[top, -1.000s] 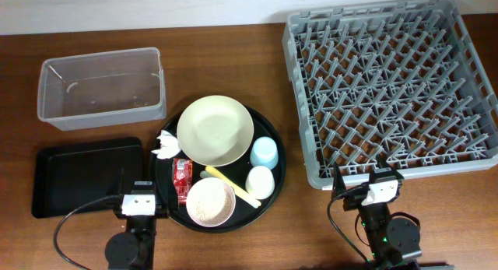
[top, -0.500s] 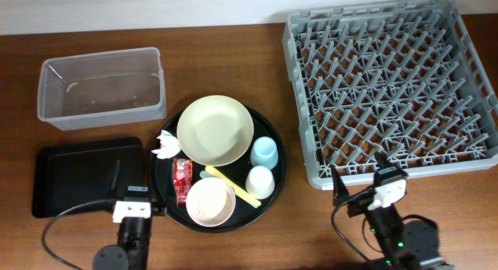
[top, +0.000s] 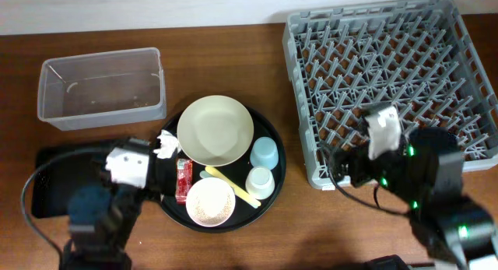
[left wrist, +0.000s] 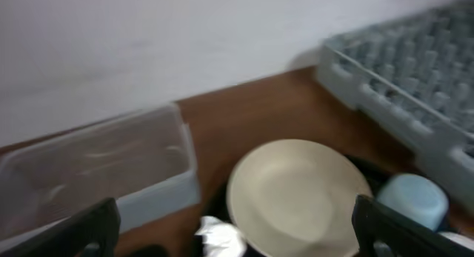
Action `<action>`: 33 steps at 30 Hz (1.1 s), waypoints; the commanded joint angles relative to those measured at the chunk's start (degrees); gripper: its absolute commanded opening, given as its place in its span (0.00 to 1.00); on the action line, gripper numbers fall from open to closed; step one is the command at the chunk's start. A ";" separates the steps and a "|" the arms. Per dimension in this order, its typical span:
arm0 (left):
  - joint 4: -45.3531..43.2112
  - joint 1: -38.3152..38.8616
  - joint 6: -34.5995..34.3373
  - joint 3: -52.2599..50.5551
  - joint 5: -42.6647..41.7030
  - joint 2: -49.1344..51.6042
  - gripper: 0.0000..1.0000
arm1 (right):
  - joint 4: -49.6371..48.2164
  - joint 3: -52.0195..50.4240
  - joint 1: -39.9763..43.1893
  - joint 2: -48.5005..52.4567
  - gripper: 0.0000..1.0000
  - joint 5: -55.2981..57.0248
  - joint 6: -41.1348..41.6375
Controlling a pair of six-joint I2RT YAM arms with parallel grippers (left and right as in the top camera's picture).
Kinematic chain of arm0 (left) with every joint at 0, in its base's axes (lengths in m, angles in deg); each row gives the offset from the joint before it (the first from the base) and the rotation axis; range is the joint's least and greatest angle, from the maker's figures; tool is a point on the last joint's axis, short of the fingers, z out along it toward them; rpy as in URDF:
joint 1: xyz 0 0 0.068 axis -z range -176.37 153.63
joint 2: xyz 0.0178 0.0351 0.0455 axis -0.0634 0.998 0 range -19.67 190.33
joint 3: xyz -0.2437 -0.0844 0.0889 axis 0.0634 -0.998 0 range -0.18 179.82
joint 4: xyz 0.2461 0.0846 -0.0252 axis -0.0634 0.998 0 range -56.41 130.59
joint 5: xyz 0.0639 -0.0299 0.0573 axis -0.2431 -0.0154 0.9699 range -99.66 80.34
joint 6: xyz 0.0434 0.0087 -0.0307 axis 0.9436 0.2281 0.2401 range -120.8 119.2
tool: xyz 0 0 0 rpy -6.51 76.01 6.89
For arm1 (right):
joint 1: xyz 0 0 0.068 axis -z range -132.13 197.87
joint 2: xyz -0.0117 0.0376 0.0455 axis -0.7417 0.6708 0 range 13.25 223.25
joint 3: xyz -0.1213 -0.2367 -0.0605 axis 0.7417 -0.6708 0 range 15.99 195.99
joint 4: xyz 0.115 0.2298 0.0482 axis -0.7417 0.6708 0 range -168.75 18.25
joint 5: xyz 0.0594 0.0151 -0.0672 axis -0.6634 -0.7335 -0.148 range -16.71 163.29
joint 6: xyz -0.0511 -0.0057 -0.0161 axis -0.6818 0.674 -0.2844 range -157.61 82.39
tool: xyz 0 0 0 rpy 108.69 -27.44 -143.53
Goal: Sort waste into correct bins and load items into the dishwasher rack
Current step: 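Reach the right gripper to the white cup and grasp it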
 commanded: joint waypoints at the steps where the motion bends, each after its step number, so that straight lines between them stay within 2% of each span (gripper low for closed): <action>1: 0.68 -0.15 0.52 4.24 -9.86 7.41 1.00 | 0.90 4.72 0.39 5.92 0.98 -15.28 -0.37; 4: 1.38 -0.15 0.50 4.74 -10.32 9.66 1.00 | -0.13 4.79 0.39 10.12 0.98 -21.11 -0.35; 8: 1.86 -0.15 -0.79 4.74 -10.99 9.86 1.00 | -0.70 4.79 -0.04 14.47 0.98 -21.66 3.54; 12: 3.76 -0.15 -7.10 6.23 1.90 9.88 0.99 | -0.66 4.79 -6.99 20.04 0.98 -8.44 10.40; 16: 8.33 -0.15 -8.26 9.57 11.08 10.97 1.00 | -0.68 4.79 -18.32 24.61 0.98 5.29 17.14; 18: 12.37 -0.15 -12.63 11.50 15.98 12.26 1.00 | -1.27 4.79 -24.79 28.02 0.98 11.41 17.92; 21: 14.47 -0.15 -16.59 12.24 16.59 14.12 1.00 | -2.27 4.79 -28.94 31.34 0.98 10.21 17.97; 23: 14.49 -0.15 -16.74 12.24 16.59 15.17 0.99 | -3.04 4.79 -29.75 33.11 0.98 10.25 19.19; 29: 14.16 -0.15 -16.72 12.24 16.59 18.95 1.00 | -3.30 4.79 -29.68 41.42 0.98 12.22 32.59; 33: 14.19 -0.15 -16.72 12.24 16.59 20.85 1.00 | -3.23 4.79 -29.73 44.11 0.98 13.20 34.23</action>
